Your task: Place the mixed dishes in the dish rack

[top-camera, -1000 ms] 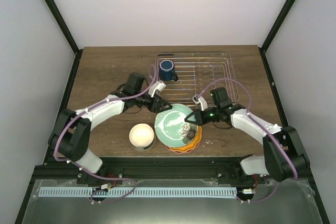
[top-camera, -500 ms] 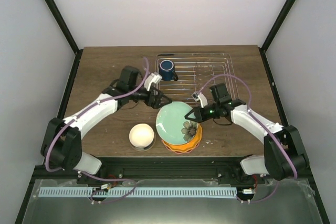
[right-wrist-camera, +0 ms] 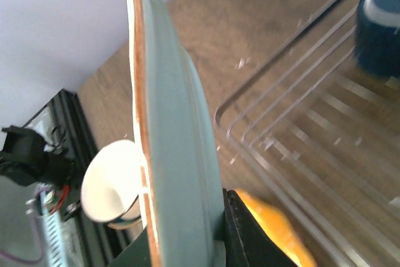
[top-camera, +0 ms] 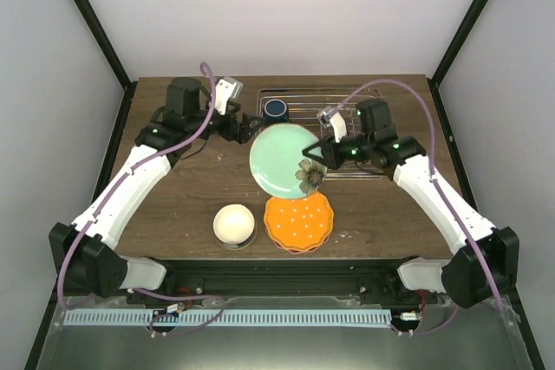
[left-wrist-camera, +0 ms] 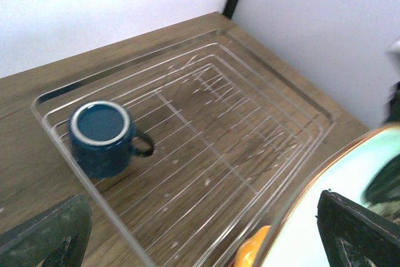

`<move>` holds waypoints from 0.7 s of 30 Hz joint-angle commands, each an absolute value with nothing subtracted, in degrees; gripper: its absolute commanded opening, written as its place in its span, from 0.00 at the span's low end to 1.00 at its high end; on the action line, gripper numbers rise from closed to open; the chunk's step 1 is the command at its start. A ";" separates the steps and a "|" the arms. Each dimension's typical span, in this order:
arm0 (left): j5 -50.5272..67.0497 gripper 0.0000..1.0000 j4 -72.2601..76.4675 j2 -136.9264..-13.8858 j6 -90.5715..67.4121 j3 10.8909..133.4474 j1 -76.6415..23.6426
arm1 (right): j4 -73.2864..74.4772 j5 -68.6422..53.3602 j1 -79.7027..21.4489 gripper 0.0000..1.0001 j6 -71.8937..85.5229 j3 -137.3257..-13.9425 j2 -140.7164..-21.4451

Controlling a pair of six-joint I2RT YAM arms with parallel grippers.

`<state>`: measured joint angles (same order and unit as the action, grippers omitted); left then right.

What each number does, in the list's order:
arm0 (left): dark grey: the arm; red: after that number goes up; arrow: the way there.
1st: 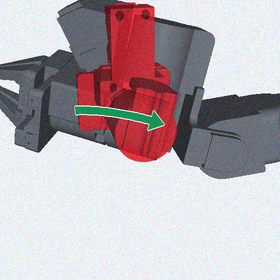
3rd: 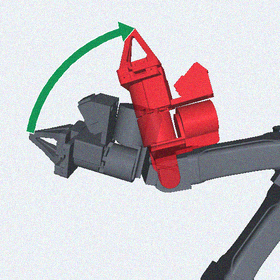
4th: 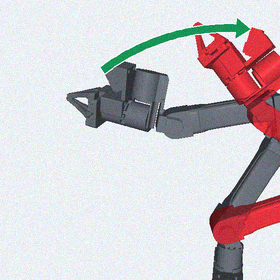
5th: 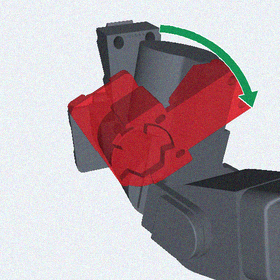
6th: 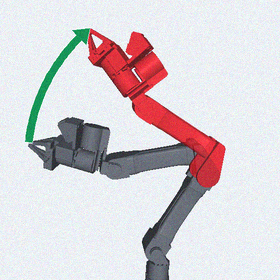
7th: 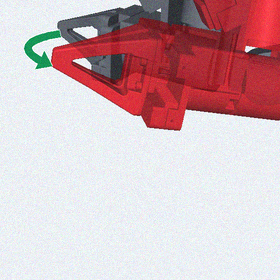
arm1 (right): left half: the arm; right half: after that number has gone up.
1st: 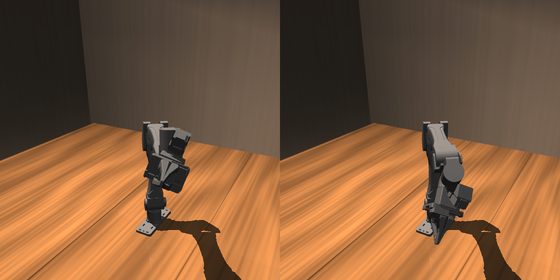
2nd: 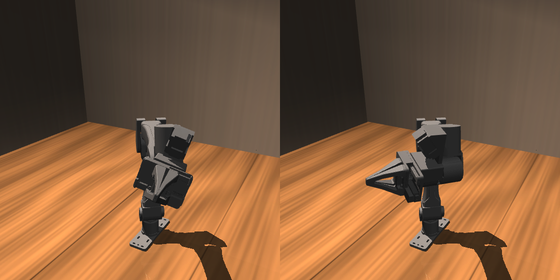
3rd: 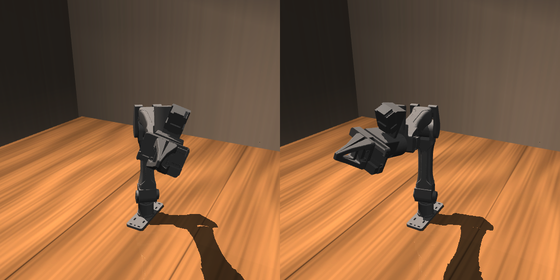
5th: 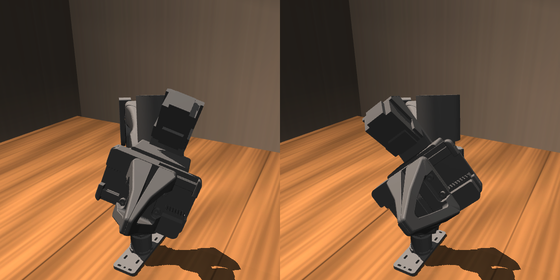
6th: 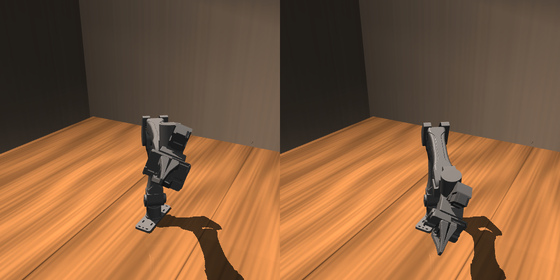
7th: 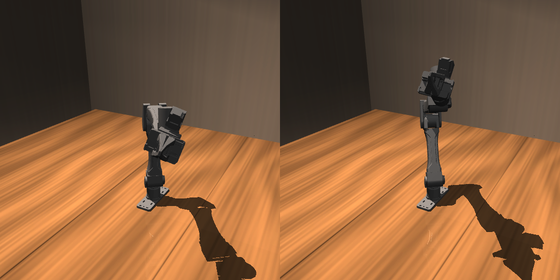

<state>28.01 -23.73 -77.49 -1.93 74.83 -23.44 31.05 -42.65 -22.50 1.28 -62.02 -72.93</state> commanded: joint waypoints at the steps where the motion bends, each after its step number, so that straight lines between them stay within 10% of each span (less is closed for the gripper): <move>1: 25.45 1.00 -26.50 -77.08 -0.61 75.24 -21.19 | 32.78 -36.56 -22.78 0.01 -5.42 -73.49 -71.21; 10: 26.40 1.00 -25.46 -79.75 0.08 75.72 -20.40 | 21.32 -7.20 -22.15 0.01 -30.80 -77.91 -72.92; 21: 29.23 1.00 -23.56 -83.41 0.02 77.69 -17.27 | 12.16 0.28 -13.84 0.01 -56.68 -82.78 -80.71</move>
